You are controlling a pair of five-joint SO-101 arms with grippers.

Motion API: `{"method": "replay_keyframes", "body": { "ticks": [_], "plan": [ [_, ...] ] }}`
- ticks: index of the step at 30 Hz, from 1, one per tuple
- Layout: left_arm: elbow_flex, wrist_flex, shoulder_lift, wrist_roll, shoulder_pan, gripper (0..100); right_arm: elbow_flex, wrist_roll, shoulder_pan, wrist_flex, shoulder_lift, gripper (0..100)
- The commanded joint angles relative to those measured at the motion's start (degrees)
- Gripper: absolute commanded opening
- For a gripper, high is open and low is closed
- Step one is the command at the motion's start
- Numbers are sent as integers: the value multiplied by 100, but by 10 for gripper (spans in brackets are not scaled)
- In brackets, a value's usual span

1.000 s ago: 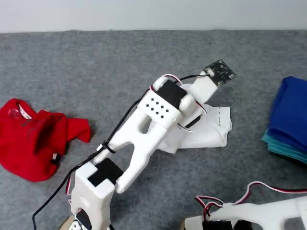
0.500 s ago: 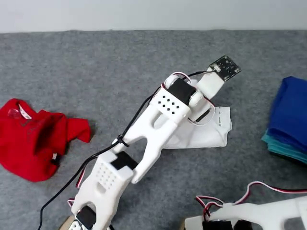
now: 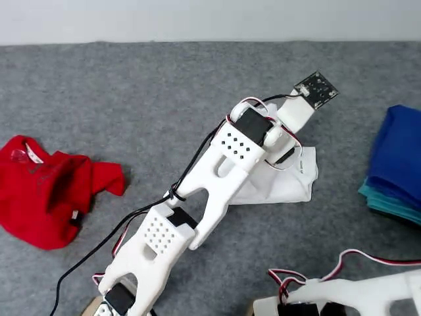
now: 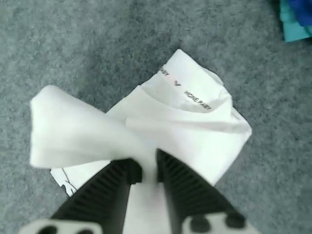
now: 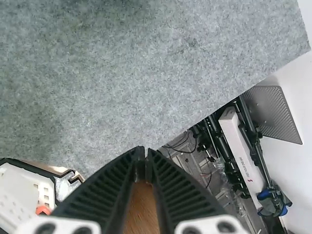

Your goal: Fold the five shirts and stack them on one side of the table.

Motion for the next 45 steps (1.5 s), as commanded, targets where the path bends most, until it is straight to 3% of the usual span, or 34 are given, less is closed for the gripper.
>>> {"method": "replay_keyframes", "body": {
  "ticks": [1,8,14,17,26,31,36,39,45],
  "plan": [
    [-365,281,-132,334,18,205,-18,44,40,233,-75,10],
    [-831,615,-158,431,-352,229,-18,44,40,233,-75,10],
    [-892,624,-97,185,-879,28,-18,44,40,233,-75,10],
    [-400,624,-132,-273,-888,14,-18,35,40,233,-75,10],
    [1077,624,-105,-404,88,14,-18,35,40,233,-75,10],
    [1182,492,-105,-422,941,14,-18,35,40,233,-75,10],
    [787,536,-158,-422,1275,14,-26,35,40,233,-75,10],
    [259,624,-158,-404,1116,14,-26,35,40,233,-75,10],
    [-488,615,-149,-404,176,14,-26,26,40,233,-75,10]
  ]
}}
